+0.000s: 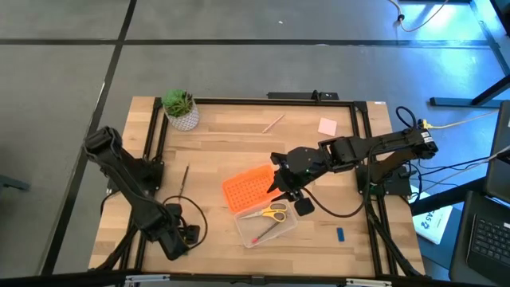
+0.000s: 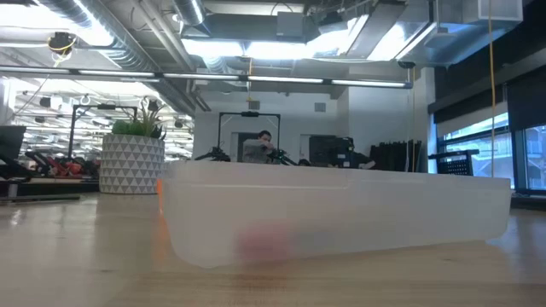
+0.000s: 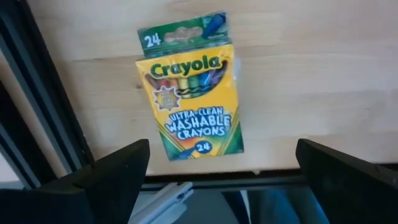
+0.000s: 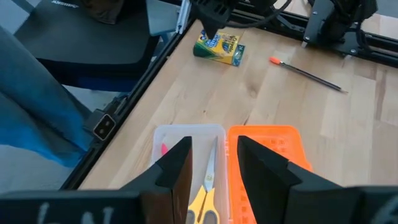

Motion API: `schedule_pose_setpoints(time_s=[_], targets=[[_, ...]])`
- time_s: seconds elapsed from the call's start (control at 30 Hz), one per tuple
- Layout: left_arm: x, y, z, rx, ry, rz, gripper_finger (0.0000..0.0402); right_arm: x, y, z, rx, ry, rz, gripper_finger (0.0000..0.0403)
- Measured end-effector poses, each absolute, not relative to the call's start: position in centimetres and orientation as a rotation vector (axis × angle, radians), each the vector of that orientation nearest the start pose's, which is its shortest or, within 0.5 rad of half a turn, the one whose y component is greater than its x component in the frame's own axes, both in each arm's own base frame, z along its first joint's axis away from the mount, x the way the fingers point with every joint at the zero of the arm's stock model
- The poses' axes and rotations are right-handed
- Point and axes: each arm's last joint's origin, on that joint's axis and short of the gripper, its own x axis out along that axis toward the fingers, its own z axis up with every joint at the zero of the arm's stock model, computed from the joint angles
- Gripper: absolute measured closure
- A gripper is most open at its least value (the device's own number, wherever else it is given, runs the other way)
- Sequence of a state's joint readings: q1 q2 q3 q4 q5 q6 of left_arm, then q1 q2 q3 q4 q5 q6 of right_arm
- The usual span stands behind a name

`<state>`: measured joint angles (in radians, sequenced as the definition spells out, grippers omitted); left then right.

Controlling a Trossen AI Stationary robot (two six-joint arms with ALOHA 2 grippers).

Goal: Pack school essentials
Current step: Put the yellow crayon box into the orange supply box

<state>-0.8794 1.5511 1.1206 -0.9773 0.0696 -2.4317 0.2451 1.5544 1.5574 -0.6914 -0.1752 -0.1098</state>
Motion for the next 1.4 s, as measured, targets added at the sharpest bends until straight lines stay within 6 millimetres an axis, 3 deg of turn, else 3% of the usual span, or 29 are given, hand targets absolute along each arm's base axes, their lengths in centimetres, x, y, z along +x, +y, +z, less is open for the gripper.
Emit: schedule_pose_setpoints(time_s=[0.53,0.97,1.4], targets=[[17.5,-23.0,19.6,-1.232,1.337,1.127,0.0002,32.5,8.4,36.7,-0.164,0.672,0.355,0.0273],[16.6,-22.2,15.6,-1.272,1.346,1.084,0.0002,32.5,8.3,36.7,-0.177,0.672,0.318,0.0273],[16.4,-21.6,14.4,-1.241,1.333,1.029,0.0003,32.5,8.3,36.7,-0.174,0.670,0.315,0.0273]])
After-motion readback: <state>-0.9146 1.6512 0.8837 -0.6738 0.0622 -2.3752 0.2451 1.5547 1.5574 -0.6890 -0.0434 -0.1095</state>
